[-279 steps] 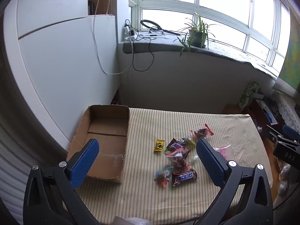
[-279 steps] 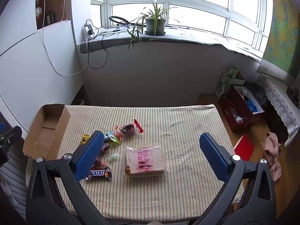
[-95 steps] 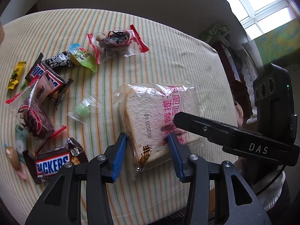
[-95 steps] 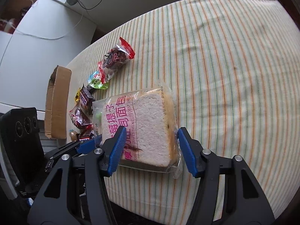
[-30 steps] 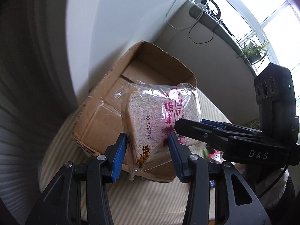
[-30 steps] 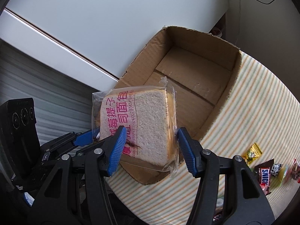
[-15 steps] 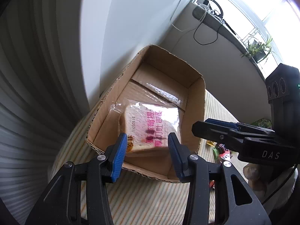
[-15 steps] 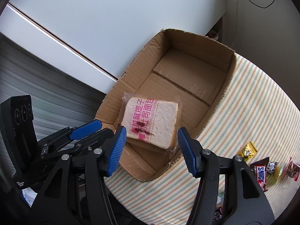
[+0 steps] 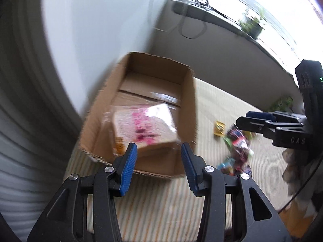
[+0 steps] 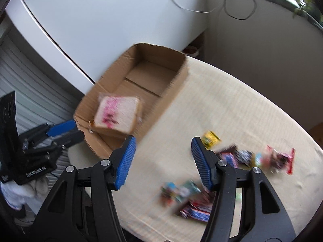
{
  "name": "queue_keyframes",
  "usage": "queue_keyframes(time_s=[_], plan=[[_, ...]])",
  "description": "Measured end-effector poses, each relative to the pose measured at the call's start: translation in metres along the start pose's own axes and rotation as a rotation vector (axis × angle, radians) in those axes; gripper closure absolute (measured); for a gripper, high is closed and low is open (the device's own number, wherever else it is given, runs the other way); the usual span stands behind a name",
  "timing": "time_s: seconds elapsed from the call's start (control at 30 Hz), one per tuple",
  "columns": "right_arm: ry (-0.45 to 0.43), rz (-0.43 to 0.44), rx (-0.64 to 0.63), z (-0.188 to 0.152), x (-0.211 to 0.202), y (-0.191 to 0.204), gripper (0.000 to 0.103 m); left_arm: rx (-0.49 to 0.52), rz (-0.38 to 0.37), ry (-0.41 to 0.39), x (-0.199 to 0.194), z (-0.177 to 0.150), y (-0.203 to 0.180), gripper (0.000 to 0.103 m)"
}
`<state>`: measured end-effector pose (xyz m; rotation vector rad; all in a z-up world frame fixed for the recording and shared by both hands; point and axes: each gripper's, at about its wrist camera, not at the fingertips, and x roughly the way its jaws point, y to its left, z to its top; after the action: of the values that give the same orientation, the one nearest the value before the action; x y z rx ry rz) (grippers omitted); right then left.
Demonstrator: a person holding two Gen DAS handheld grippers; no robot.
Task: Organize snacks
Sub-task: 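Grasp the Snickers bar with the right tool while the left tool reaches the candy bag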
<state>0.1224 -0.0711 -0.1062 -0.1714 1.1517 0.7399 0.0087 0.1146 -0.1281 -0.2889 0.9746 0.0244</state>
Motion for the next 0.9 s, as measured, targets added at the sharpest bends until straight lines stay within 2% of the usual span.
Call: queue_keyframes(time_s=[0.13, 0.3, 0.37, 0.67, 0.9], plan=[[-0.014, -0.074, 0.025, -0.024, -0.014, -0.022, 0.043, 0.116, -0.038, 0.007, 0.0, -0.009, -0.031, 0.059], [-0.02, -0.174, 0.094, -0.054, -0.029, -0.05, 0.043, 0.173, -0.112, 0.049, 0.009, -0.018, -0.06, 0.059], [-0.02, -0.189, 0.137, -0.067, -0.035, -0.063, 0.043, 0.186, -0.136, 0.067, 0.014, -0.021, -0.069, 0.059], [0.05, -0.169, 0.208, -0.123, -0.04, -0.09, 0.043, 0.221, -0.21, 0.163, 0.039, -0.042, -0.105, 0.059], [0.105, -0.086, 0.076, -0.133, -0.017, -0.067, 0.043, 0.203, -0.236, 0.224, 0.058, -0.049, -0.112, 0.059]])
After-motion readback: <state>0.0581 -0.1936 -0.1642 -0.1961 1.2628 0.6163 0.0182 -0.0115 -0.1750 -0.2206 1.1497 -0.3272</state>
